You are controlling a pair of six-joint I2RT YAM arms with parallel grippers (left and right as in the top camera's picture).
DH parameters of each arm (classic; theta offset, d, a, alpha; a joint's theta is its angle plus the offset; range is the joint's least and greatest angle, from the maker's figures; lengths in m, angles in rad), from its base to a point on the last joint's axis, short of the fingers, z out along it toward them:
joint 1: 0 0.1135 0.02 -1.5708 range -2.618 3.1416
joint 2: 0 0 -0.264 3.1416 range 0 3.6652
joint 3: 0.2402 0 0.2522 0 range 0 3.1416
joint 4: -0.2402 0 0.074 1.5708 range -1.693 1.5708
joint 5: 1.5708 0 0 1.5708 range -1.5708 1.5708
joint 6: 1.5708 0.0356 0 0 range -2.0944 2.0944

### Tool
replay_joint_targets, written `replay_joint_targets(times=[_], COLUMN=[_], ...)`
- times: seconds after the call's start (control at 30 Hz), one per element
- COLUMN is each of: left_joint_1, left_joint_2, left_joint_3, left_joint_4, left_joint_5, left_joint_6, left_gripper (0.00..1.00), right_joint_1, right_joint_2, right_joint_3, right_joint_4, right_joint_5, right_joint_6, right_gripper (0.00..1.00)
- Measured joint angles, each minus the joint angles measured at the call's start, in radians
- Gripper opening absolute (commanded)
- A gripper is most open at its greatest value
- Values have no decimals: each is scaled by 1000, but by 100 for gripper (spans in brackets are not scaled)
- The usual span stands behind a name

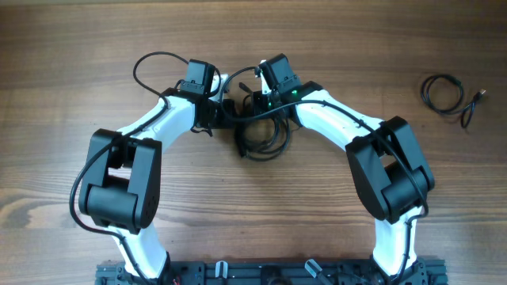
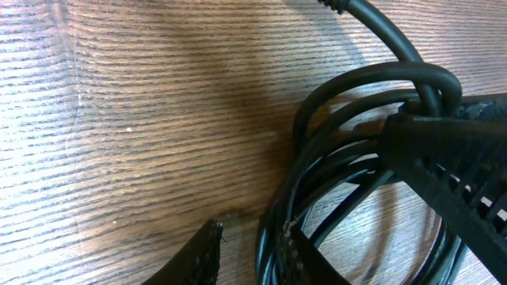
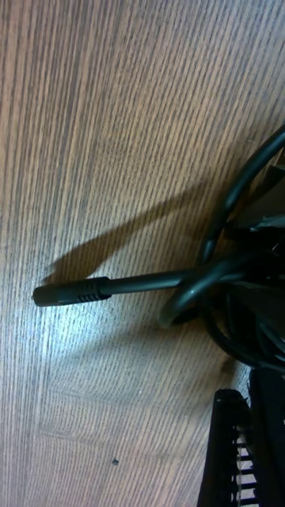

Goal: Untangle cables

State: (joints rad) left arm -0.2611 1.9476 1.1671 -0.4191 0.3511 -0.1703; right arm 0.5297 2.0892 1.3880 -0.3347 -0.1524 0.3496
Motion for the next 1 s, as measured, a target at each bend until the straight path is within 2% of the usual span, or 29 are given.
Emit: replay_joint_targets(times=[0.03, 0.07, 0.1, 0.23, 0.33, 0.47, 0.83, 0.9, 1.0], left_joint_1=[0, 0, 0, 0, 0, 0, 0, 0, 0], left_joint_2=[0, 0, 0, 0, 0, 9, 11, 11, 12], left_joint_3=[0, 0, 0, 0, 0, 0, 0, 0, 0], left_joint_4=[0, 1, 2, 3, 3, 5, 5, 5, 5], left_joint_5=[-2, -2, -2, -2, -2, -11, -13, -13, -13], left_joint_6=[0, 0, 0, 0, 0, 0, 0, 0, 0], left_gripper=[28, 28, 28, 27, 28, 27, 28, 28, 28], right_joint_1=[0, 0, 0, 0, 0, 1, 1, 1, 1], right_joint_2=[0, 0, 0, 0, -35, -100, -84, -53, -24], right_joint_3=[0, 0, 0, 0, 0, 1, -7, -8, -14], right_joint_4=[0, -2, -7, -17, -67, -126, -121, -109, -71], right_joint_5=[0, 0, 0, 0, 0, -4, -4, -4, -26], right_joint_6=[0, 0, 0, -4, 17, 31, 39, 39, 42], right_gripper=[18, 10, 8, 7, 21, 21, 21, 20, 8])
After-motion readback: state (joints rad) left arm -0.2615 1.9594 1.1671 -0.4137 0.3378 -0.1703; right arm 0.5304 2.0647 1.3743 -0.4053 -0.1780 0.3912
